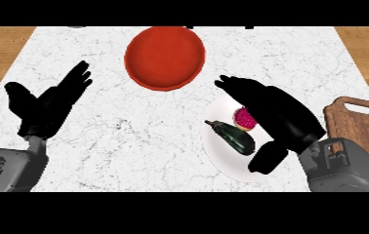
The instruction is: Pick the cupcake from the plate and place it in the bowl
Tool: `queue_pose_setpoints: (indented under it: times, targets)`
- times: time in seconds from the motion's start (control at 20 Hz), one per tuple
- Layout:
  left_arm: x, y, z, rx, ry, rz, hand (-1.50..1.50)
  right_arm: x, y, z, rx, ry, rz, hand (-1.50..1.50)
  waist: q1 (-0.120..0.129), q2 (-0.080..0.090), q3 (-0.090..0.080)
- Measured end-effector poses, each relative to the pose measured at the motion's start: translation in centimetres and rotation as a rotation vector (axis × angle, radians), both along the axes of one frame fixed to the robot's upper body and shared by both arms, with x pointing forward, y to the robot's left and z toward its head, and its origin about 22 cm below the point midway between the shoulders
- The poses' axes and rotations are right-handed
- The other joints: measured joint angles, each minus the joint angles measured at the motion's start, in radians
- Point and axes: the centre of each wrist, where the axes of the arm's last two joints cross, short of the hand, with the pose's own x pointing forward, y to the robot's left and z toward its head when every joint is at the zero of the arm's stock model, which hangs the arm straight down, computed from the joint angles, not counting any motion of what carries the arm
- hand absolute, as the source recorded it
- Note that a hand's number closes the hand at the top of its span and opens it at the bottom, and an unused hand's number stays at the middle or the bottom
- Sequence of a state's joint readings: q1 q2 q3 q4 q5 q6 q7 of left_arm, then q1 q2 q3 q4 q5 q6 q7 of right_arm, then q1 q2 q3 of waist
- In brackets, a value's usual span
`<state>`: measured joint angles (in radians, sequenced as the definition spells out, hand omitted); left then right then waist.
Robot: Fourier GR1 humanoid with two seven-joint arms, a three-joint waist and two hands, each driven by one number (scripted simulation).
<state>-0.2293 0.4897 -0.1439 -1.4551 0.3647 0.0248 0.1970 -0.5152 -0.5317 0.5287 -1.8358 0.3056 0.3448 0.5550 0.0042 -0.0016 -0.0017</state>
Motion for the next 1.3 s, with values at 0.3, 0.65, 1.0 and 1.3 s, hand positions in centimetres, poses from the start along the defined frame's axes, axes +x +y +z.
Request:
queue_pose_setpoints:
  times: [0.3, 0.65, 1.0, 1.3]
  targets:
    - [-0.1, 0.1, -0.2, -0.002, -0.002, 0.006, 0.0, 0.3, 2.6, 0.9, -0.145, 0.063, -0.033, -1.5, 0.0, 0.0, 0.001]
    - [-0.2, 0.0, -0.3, -0.002, -0.002, 0.008, 0.0, 0.6, 3.2, -0.3, -0.221, 0.099, -0.056, -1.5, -0.001, 0.001, 0.001]
    - [-0.2, -0.1, 0.2, -0.004, -0.001, 0.015, 0.0, 1.1, 2.7, -1.5, -0.288, 0.113, -0.084, -1.5, -0.002, 0.001, 0.002]
    - [-0.5, 0.4, -0.1, 0.006, 0.001, 0.009, 0.0, 2.2, 2.5, -2.3, -0.306, 0.118, -0.105, -1.5, -0.002, 0.002, 0.002]
